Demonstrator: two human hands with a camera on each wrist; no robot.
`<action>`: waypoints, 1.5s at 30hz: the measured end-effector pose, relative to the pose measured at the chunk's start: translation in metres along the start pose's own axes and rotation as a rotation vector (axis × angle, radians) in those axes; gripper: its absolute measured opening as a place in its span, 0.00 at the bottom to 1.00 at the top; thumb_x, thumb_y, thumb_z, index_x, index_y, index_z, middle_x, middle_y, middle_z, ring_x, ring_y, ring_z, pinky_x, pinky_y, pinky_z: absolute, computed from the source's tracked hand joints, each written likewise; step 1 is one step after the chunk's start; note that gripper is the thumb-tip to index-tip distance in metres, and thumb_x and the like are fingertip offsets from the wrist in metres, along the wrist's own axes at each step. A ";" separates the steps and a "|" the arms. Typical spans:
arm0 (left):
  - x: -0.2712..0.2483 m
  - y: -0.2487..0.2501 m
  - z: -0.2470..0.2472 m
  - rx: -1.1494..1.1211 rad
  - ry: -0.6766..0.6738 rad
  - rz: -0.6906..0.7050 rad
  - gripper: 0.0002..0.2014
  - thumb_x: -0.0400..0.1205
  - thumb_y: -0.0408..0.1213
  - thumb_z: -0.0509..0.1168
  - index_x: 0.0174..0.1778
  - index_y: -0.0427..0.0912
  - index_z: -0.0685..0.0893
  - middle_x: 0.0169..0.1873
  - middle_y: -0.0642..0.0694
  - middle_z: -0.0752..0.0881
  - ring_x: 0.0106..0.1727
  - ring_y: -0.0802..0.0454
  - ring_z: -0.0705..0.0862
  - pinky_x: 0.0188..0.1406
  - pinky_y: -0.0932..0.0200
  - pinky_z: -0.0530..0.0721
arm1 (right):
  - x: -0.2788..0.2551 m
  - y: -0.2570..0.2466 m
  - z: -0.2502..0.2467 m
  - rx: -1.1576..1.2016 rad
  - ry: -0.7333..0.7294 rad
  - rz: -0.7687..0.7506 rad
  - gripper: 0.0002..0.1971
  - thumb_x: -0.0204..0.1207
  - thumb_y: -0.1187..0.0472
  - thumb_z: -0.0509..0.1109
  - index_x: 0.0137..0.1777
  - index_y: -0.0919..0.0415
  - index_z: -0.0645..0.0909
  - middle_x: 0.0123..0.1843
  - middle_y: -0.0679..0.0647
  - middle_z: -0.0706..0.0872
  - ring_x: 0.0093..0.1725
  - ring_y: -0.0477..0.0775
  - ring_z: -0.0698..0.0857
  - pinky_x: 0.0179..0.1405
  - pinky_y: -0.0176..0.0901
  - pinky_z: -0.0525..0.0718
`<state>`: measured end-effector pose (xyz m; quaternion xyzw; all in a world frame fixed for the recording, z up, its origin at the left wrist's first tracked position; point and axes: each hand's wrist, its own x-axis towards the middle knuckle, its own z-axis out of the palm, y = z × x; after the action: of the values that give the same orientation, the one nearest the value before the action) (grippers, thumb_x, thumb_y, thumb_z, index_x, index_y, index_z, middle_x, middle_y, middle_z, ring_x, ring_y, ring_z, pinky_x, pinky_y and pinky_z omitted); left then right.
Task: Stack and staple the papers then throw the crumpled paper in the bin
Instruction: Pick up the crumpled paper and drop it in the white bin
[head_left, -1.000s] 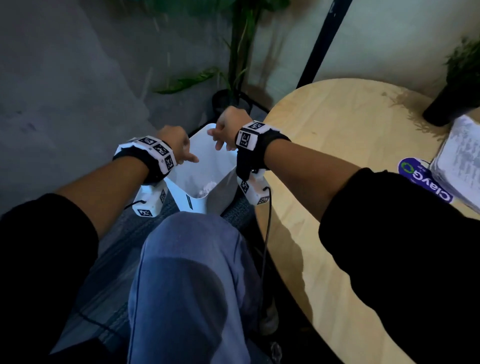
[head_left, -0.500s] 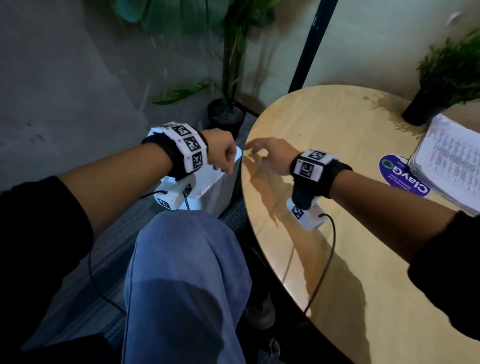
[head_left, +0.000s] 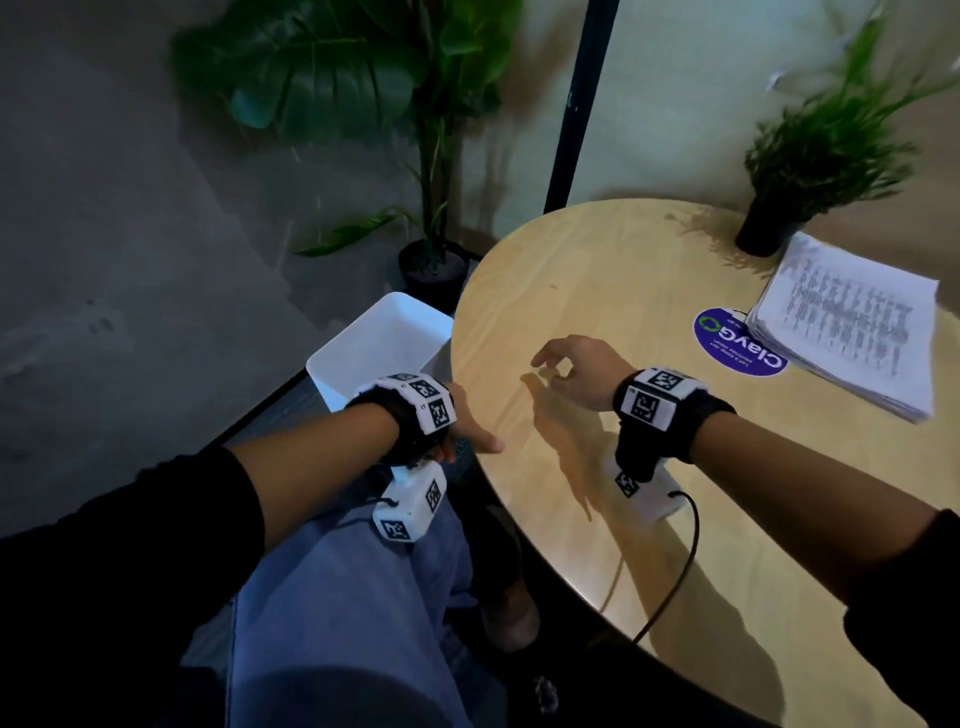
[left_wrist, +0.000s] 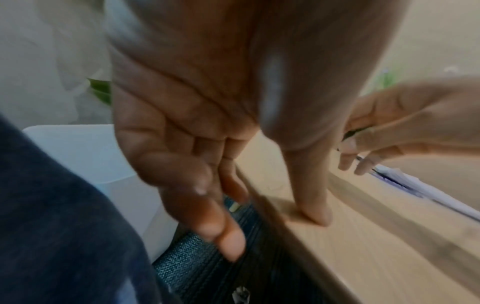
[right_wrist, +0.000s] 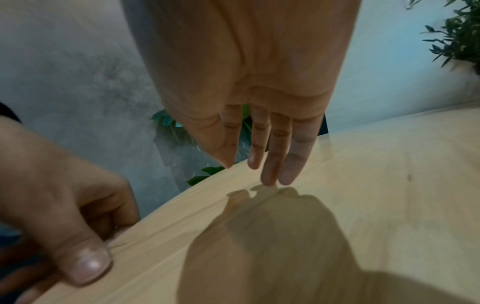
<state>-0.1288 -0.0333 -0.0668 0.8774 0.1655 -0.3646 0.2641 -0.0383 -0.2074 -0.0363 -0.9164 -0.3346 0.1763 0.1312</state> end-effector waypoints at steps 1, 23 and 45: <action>0.000 0.000 0.004 -0.028 -0.011 -0.003 0.27 0.68 0.62 0.72 0.30 0.37 0.82 0.25 0.44 0.89 0.23 0.51 0.84 0.24 0.65 0.81 | -0.003 -0.001 0.000 0.008 0.010 -0.006 0.16 0.77 0.65 0.64 0.65 0.56 0.80 0.63 0.57 0.82 0.59 0.58 0.82 0.55 0.42 0.75; 0.006 -0.027 -0.031 -0.435 -0.129 -0.063 0.19 0.88 0.39 0.50 0.33 0.39 0.77 0.27 0.46 0.75 0.24 0.53 0.71 0.26 0.62 0.65 | -0.013 -0.008 0.016 0.030 -0.060 -0.019 0.14 0.75 0.68 0.64 0.57 0.60 0.85 0.56 0.59 0.87 0.50 0.54 0.83 0.54 0.44 0.80; 0.060 -0.108 -0.138 0.319 0.395 -0.075 0.03 0.68 0.33 0.75 0.33 0.37 0.89 0.38 0.39 0.91 0.41 0.43 0.90 0.47 0.50 0.90 | -0.021 0.012 0.005 -0.029 -0.176 -0.006 0.09 0.73 0.60 0.69 0.52 0.54 0.85 0.41 0.46 0.82 0.43 0.44 0.80 0.34 0.22 0.70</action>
<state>-0.0641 0.1396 -0.0654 0.9554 0.1869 -0.2171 0.0713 -0.0485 -0.2296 -0.0402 -0.8981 -0.3502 0.2508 0.0884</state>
